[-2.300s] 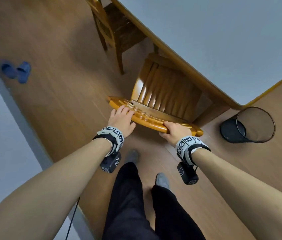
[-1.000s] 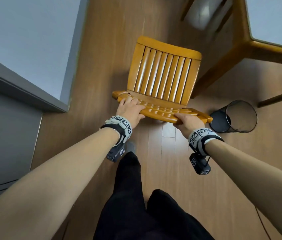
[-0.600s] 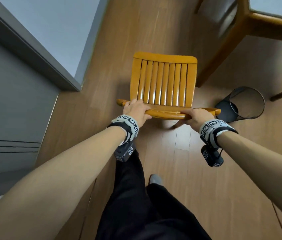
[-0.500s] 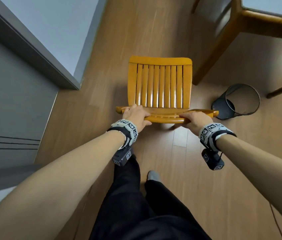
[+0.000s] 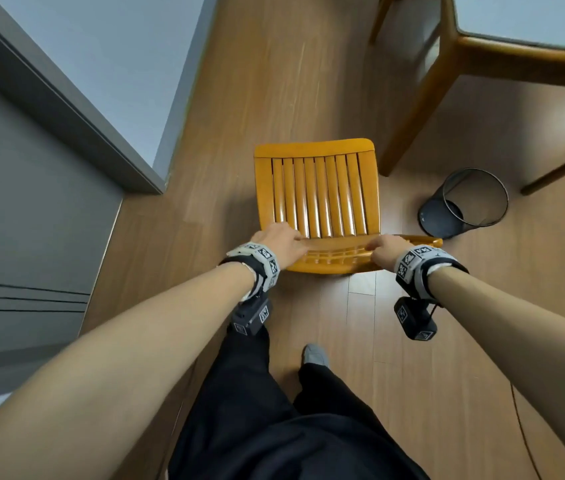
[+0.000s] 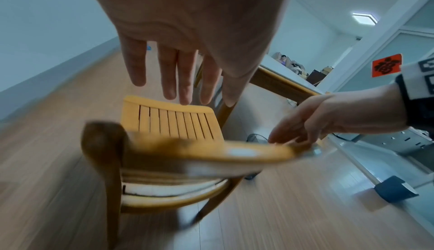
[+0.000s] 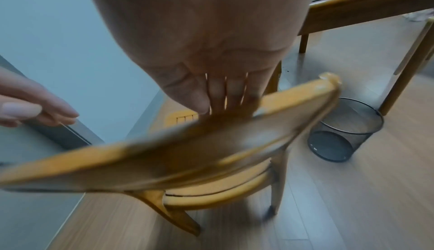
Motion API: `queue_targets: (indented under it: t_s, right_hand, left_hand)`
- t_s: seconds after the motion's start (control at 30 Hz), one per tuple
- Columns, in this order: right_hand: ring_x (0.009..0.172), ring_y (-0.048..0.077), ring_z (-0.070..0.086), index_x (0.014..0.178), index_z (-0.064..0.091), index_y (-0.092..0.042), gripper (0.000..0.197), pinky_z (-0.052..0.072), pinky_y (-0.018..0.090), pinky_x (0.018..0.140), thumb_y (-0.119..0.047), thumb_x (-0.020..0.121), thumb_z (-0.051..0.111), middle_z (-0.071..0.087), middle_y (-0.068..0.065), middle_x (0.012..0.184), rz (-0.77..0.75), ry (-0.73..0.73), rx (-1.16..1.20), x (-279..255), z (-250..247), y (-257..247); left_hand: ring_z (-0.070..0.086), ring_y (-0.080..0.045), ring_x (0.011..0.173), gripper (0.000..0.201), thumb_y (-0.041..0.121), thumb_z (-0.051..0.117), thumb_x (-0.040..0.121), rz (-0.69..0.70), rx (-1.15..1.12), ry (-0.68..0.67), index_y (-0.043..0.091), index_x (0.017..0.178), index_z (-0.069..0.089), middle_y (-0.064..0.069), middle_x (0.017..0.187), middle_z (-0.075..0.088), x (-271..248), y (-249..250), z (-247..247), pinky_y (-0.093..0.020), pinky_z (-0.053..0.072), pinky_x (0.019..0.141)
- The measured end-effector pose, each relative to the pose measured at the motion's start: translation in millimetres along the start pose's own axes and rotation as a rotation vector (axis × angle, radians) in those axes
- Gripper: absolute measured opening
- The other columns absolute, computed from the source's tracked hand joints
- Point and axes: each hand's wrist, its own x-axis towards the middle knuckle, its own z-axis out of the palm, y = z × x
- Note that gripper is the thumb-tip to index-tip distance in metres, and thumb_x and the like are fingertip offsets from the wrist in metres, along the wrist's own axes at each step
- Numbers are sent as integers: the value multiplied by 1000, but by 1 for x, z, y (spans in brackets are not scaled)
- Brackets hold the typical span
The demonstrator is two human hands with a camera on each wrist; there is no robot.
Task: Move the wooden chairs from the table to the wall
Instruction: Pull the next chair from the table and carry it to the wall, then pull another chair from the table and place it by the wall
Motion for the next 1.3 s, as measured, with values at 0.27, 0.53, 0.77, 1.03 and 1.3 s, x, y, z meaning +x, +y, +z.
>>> queue_targets:
  t_s: [0.27, 0.53, 0.77, 1.03, 1.3]
  right_hand:
    - [126, 27, 54, 142, 51, -13, 46, 44, 39, 102, -21, 98, 47, 55, 9, 142, -22, 82, 154, 42, -61, -144]
    - [123, 33, 56, 132, 61, -8, 42, 44, 35, 99, -18, 92, 50, 61, 14, 133, -29, 200, 180, 89, -137, -293]
    - [124, 30, 54, 139, 57, -14, 45, 44, 36, 101, -20, 94, 51, 58, 10, 138, -22, 278, 177, 133, -216, -355]
    - [119, 33, 57, 134, 60, -13, 42, 48, 39, 99, -22, 93, 54, 61, 11, 132, 27, 275, 196, 241, -312, -377]
    - [112, 35, 60, 125, 64, -9, 36, 51, 40, 96, -20, 92, 56, 64, 15, 125, 44, 257, 234, 393, -460, -406]
  left_hand:
    - [58, -27, 113, 40, 43, 46, 98, 74, 93, 34, 22, 128, 63, -4, 128, 58, 58, -95, -132, -41, 51, 89]
    - [59, -25, 115, 44, 44, 44, 97, 114, 185, 117, 24, 134, 59, 1, 131, 61, 100, -208, -269, -41, 52, 89]
    - [59, -24, 115, 46, 44, 44, 98, 114, 216, 162, 24, 137, 55, -1, 133, 59, 153, -257, -351, -41, 52, 90]
    - [62, -22, 109, 45, 44, 45, 97, 146, 273, 169, 24, 136, 56, 0, 129, 63, 272, -273, -436, -40, 55, 86]
    - [62, -20, 106, 45, 43, 43, 99, 135, 329, 170, 24, 137, 55, 0, 128, 63, 445, -281, -563, -33, 54, 76]
